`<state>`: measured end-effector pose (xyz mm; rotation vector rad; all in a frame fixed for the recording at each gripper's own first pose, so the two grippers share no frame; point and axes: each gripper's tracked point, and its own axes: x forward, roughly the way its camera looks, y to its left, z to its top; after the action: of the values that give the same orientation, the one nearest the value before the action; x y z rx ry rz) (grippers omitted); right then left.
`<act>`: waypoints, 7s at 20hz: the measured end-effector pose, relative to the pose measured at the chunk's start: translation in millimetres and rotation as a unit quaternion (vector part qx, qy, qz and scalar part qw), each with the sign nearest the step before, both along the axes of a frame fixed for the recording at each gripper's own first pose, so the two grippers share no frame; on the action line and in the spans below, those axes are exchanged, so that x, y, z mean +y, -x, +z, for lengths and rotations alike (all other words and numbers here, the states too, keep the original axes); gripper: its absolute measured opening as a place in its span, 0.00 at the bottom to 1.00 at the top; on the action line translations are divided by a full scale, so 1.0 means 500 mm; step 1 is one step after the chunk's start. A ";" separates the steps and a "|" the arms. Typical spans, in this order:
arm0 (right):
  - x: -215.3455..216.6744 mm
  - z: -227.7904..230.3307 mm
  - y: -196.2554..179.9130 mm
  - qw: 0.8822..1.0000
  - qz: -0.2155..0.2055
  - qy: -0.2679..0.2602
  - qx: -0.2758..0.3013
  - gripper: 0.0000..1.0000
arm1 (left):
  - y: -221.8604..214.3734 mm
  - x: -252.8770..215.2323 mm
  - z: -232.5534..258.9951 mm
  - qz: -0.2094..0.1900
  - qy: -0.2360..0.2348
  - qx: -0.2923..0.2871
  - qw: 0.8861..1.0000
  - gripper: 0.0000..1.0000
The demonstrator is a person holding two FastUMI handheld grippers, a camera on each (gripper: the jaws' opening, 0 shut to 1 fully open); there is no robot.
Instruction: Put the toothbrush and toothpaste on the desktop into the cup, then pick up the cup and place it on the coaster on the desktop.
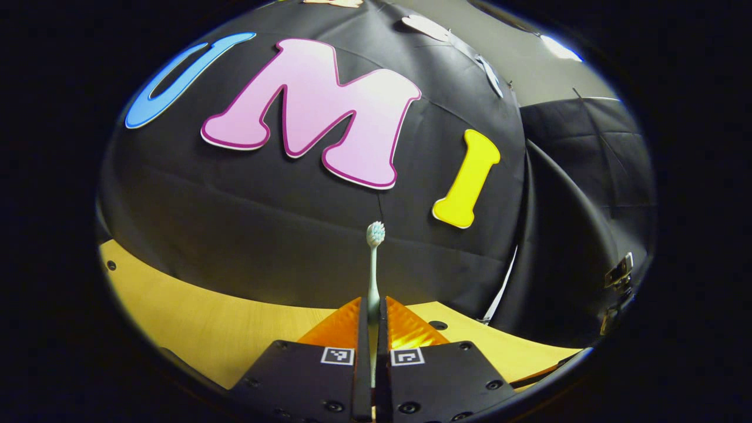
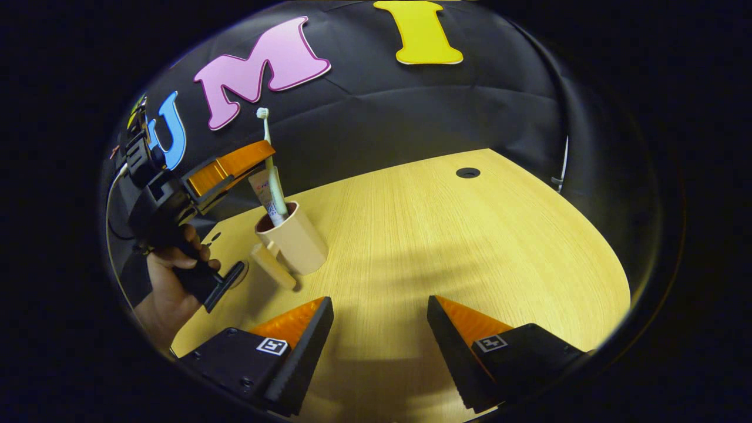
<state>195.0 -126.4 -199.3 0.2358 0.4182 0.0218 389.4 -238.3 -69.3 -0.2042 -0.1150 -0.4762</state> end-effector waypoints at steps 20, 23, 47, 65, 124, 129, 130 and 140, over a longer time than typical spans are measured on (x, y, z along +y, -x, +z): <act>0.032 0.015 -0.051 1.000 0.007 0.005 -0.006 0.98 | 0.064 0.040 -0.019 0.039 -0.061 -0.023 0.997 1.00; 0.047 0.054 -0.070 1.000 0.013 0.007 -0.022 0.98 | 0.093 0.085 -0.015 0.063 -0.068 -0.010 0.996 0.99; 0.276 0.059 -0.173 0.972 0.083 0.004 0.220 0.98 | 0.458 0.547 -0.007 0.279 -0.029 0.132 0.951 0.98; 0.318 -0.040 -0.199 0.924 0.134 0.112 0.339 0.64 | 0.608 0.694 -0.100 0.327 -0.017 0.223 0.918 0.97; 0.713 -0.018 -0.168 0.899 0.266 0.212 0.277 0.60 | 0.882 0.793 -0.223 0.374 0.021 0.314 0.873 0.98; 0.702 0.071 -0.123 0.919 0.257 0.173 0.242 1.00 | 0.878 0.766 -0.190 0.353 0.016 0.295 0.888 0.98; 0.693 0.096 -0.112 0.923 0.255 0.172 0.230 0.99 | 0.878 0.759 -0.184 0.348 0.012 0.291 0.891 0.98; 0.555 0.353 0.083 0.976 0.167 0.135 0.024 0.99 | 0.866 0.662 -0.080 0.287 -0.022 0.234 0.929 0.98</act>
<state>153.3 151.2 -22.8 -0.1048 0.5007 0.2888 -43.7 92.6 -109.5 -0.2237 0.3007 0.1633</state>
